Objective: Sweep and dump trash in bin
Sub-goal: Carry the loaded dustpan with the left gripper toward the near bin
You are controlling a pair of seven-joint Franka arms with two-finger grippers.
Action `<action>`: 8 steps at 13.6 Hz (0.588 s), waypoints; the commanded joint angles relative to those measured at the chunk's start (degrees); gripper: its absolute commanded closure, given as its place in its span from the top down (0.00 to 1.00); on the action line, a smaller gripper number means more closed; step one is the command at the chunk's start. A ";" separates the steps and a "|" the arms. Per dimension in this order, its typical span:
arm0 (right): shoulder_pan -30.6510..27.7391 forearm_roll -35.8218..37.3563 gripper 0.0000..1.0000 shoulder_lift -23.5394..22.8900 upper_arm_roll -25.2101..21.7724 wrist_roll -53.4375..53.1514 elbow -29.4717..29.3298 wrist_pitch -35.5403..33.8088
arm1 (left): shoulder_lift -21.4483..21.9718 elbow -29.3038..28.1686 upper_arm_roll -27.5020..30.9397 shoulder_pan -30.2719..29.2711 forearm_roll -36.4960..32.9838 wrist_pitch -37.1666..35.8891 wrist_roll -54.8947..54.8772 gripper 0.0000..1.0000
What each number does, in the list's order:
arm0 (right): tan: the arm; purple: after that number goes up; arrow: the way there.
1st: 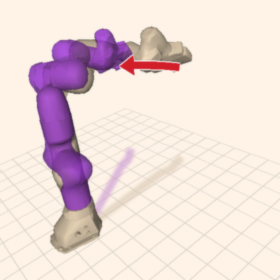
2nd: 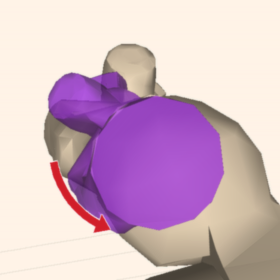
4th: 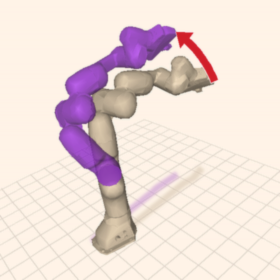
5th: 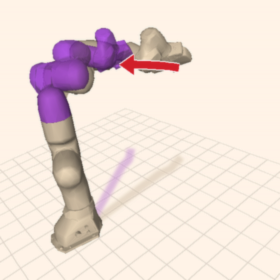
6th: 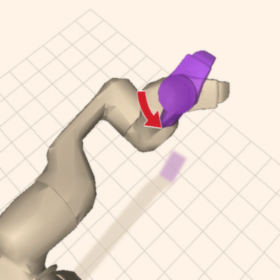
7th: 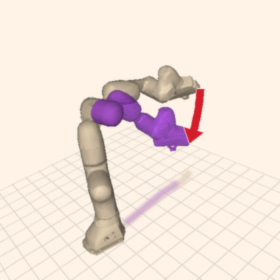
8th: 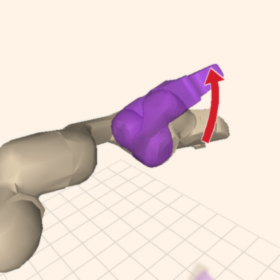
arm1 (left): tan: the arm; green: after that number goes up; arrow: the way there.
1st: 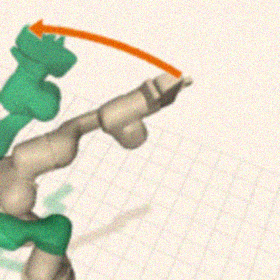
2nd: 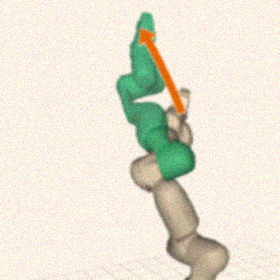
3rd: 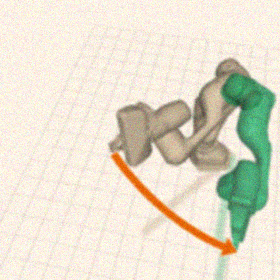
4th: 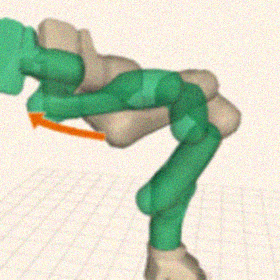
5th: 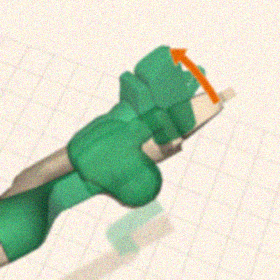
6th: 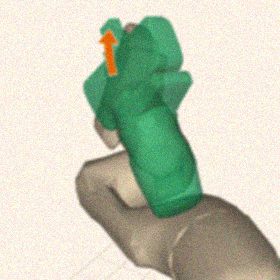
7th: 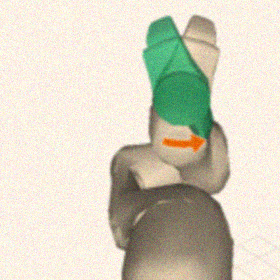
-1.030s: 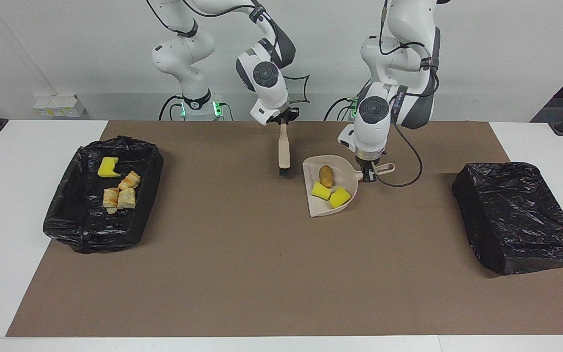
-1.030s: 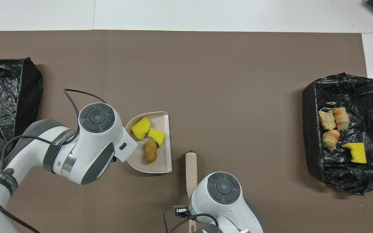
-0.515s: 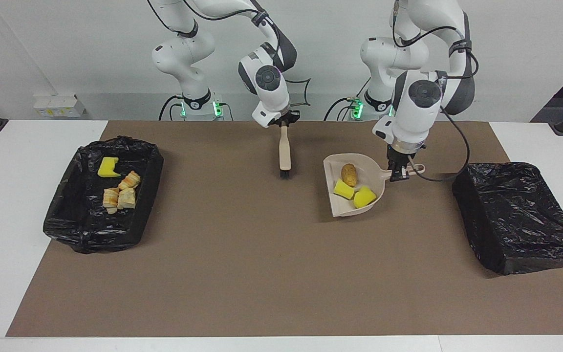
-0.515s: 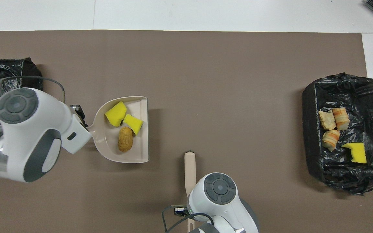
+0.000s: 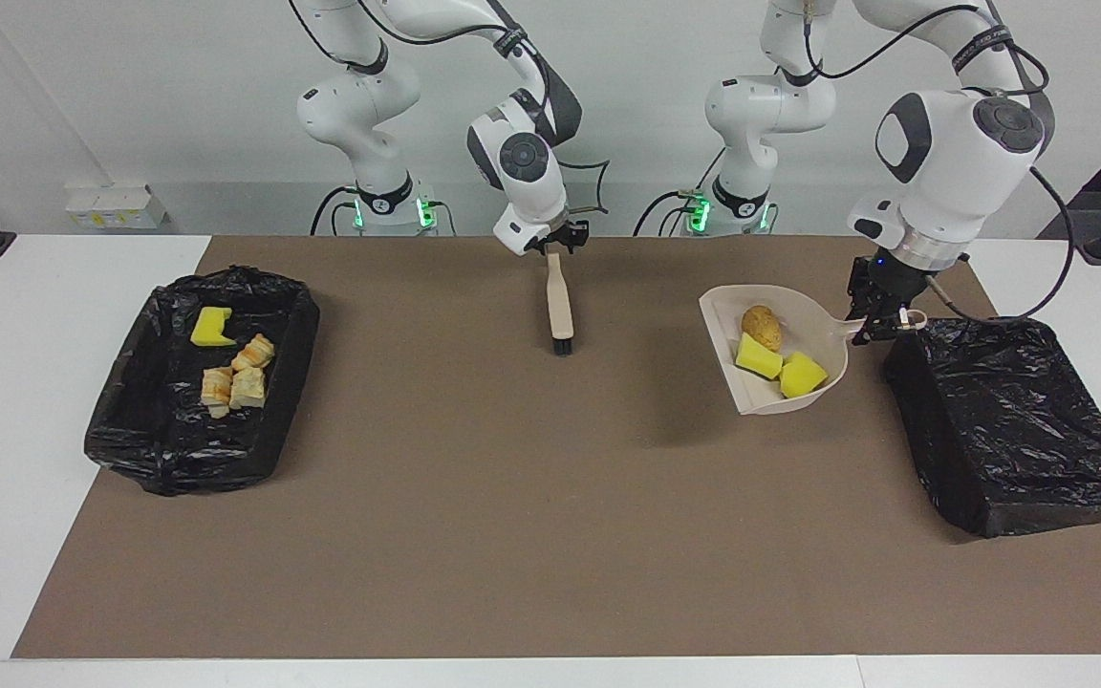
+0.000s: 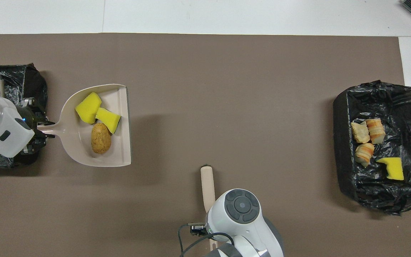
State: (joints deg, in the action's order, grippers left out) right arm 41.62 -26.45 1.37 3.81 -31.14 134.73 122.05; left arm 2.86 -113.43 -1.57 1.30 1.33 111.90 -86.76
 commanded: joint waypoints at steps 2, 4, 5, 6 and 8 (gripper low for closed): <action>-2.05 0.17 1.00 -1.55 -0.47 1.26 -2.98 0.11 | -0.22 1.19 -0.54 -2.00 1.75 -2.20 -1.13 0.00; -6.00 2.45 1.00 -1.55 -0.38 3.97 -4.46 -0.06 | -0.22 1.19 -0.45 -2.53 2.36 -3.26 -1.31 0.00; -7.68 3.16 1.00 -1.20 -0.47 4.33 -5.08 -0.41 | -0.22 1.19 -0.54 -3.14 2.45 -3.44 -1.65 0.00; -8.91 4.12 1.00 -0.85 -0.47 4.34 -5.43 -0.76 | -0.22 1.19 -0.54 -3.67 2.45 -3.35 -2.09 0.00; -11.72 9.02 1.00 -0.76 -0.47 4.34 -5.70 -0.85 | -0.22 1.28 -0.45 -4.63 2.45 -3.44 -2.97 0.00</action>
State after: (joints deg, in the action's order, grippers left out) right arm 32.15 -21.04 0.76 3.00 -27.62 129.97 121.84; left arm 2.82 -113.42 -1.50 -1.38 2.26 109.99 -87.32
